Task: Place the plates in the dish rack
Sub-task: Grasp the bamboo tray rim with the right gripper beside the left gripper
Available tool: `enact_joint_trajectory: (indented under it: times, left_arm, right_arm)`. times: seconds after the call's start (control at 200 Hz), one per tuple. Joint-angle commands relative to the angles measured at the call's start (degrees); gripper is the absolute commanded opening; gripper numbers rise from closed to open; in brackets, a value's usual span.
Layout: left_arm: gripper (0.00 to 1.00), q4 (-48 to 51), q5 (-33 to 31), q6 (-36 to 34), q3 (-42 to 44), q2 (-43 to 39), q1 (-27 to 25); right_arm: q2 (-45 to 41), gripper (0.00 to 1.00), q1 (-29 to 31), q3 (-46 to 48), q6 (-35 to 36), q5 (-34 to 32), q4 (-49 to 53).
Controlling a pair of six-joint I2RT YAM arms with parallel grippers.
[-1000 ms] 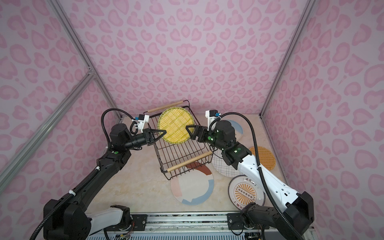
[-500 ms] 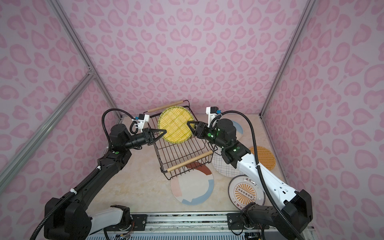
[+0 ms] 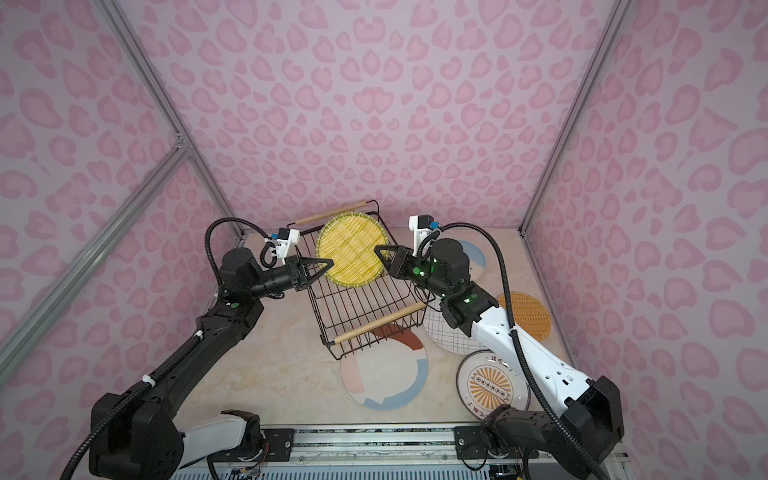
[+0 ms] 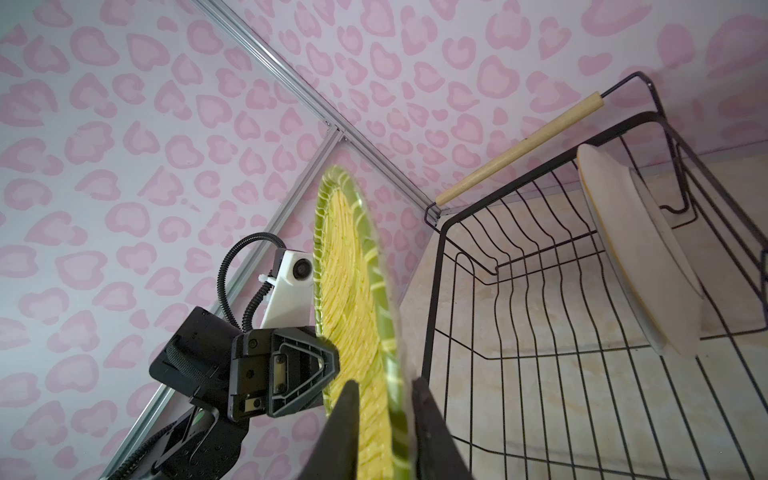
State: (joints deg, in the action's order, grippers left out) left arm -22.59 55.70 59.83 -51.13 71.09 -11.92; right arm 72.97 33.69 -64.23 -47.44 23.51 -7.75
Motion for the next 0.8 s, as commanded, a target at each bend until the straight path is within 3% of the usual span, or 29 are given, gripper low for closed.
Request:
enact_joint_trajectory:
  times: [0.0,0.265,0.445,0.495,0.525,0.585,0.635,0.795]
  left_arm:
    - [0.03,-4.04,0.76,-0.3,0.25,-0.01,0.08]
    - [0.03,-4.22,0.99,-0.16,0.33,-0.24,0.07]
    - [0.07,-4.85,1.41,0.23,0.33,-0.73,0.09]
    - [0.19,-5.3,1.64,0.37,0.34,-1.08,0.07]
    - [0.34,-5.45,1.68,0.37,0.42,-1.38,0.07]
    - [0.75,-5.69,1.65,0.37,0.59,-1.97,0.12]
    - [0.99,-5.63,1.6,0.29,0.76,-2.57,0.07]
    - [0.98,-5.45,1.51,-0.74,0.95,-4.16,0.06]
  right_arm:
    - [0.29,0.17,0.06,0.17,-0.09,0.14,-1.75]
    - [-0.1,0.0,0.15,0.24,0.0,0.0,-0.71]
    - [-0.87,0.0,0.23,-0.21,0.76,-0.47,1.35]
    - [-1.14,0.0,0.14,-0.19,0.99,-0.66,1.74]
    - [-1.33,0.0,0.16,-0.2,1.12,-0.87,2.05]
    - [-1.67,0.0,0.14,-0.2,1.51,-1.26,2.79]
    - [-1.91,0.0,0.15,-0.2,1.74,-1.53,3.29]
    - [-2.87,0.0,0.15,-0.07,2.43,-2.14,4.99]
